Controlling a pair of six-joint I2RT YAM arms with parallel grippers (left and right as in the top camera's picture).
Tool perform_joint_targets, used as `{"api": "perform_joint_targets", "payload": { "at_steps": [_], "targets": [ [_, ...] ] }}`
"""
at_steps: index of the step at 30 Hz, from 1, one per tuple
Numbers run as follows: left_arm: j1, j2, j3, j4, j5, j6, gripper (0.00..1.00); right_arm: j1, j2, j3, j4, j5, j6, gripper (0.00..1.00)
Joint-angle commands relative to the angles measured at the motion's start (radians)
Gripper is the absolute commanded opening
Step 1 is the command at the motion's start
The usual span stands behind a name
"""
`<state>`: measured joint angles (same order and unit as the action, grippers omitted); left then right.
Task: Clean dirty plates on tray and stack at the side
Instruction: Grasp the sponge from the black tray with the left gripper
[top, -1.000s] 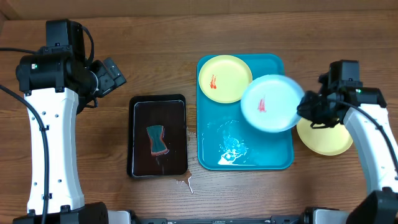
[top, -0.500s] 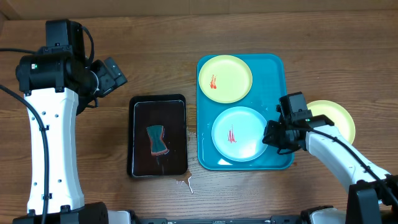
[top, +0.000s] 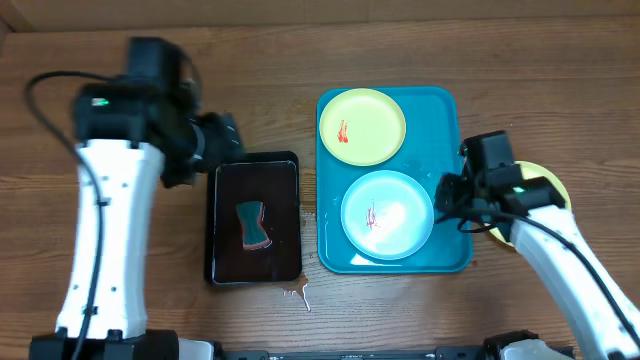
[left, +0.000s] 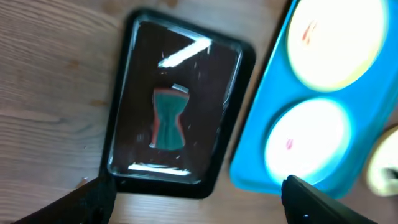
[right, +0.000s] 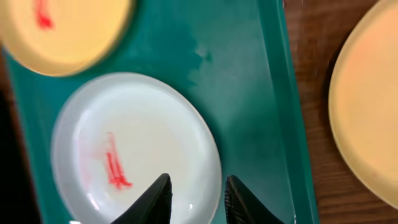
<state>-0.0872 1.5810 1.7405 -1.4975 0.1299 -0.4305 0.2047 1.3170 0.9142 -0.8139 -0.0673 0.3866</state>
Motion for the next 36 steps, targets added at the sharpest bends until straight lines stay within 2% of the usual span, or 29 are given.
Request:
{"api": "perform_joint_targets", "payload": {
  "at_steps": [1, 5, 10, 12, 14, 16, 19, 22, 23, 27, 32, 36],
  "targets": [
    [-0.082, 0.032, -0.134, 0.035, -0.131, -0.048, 0.83, 0.003, -0.071, 0.03, -0.021, 0.02, -0.028, 0.31],
    [-0.126, 0.04, -0.335, 0.195, -0.14, -0.054, 0.67, 0.003, -0.095, 0.03, -0.057, -0.012, -0.028, 0.31],
    [-0.129, 0.064, -0.551, 0.365, -0.137, -0.091, 0.6, 0.003, -0.093, 0.03, -0.096, -0.042, -0.028, 0.31],
    [-0.129, 0.084, -0.615, 0.426, -0.133, -0.09, 0.48, 0.003, -0.093, 0.029, -0.099, -0.042, -0.028, 0.31],
    [-0.13, 0.101, -0.661, 0.482, -0.132, -0.09, 0.37, 0.003, -0.093, 0.029, -0.097, -0.042, -0.028, 0.31],
    [-0.13, 0.121, -0.7, 0.541, -0.129, -0.09, 0.35, 0.003, -0.093, 0.029, -0.094, -0.042, -0.028, 0.31],
    [-0.13, 0.151, -0.737, 0.62, -0.13, -0.089, 0.18, 0.003, -0.093, 0.03, -0.094, -0.042, -0.028, 0.31],
    [-0.13, 0.184, -0.758, 0.682, -0.13, -0.089, 0.13, 0.003, -0.093, 0.029, -0.097, -0.042, -0.028, 0.31],
    [-0.13, 0.196, -0.758, 0.689, -0.129, -0.089, 0.06, 0.003, -0.093, 0.029, -0.101, -0.042, -0.028, 0.31],
    [-0.13, 0.209, -0.755, 0.681, -0.106, -0.051, 0.04, 0.003, -0.092, 0.028, -0.116, -0.029, -0.026, 0.31],
    [-0.128, 0.159, -0.694, 0.583, -0.116, -0.027, 0.04, 0.003, -0.07, 0.011, -0.126, 0.14, 0.108, 0.31],
    [-0.128, 0.084, -0.608, 0.488, -0.159, -0.01, 0.04, 0.003, -0.014, 0.001, -0.116, 0.139, 0.137, 0.31]
  ]
}}
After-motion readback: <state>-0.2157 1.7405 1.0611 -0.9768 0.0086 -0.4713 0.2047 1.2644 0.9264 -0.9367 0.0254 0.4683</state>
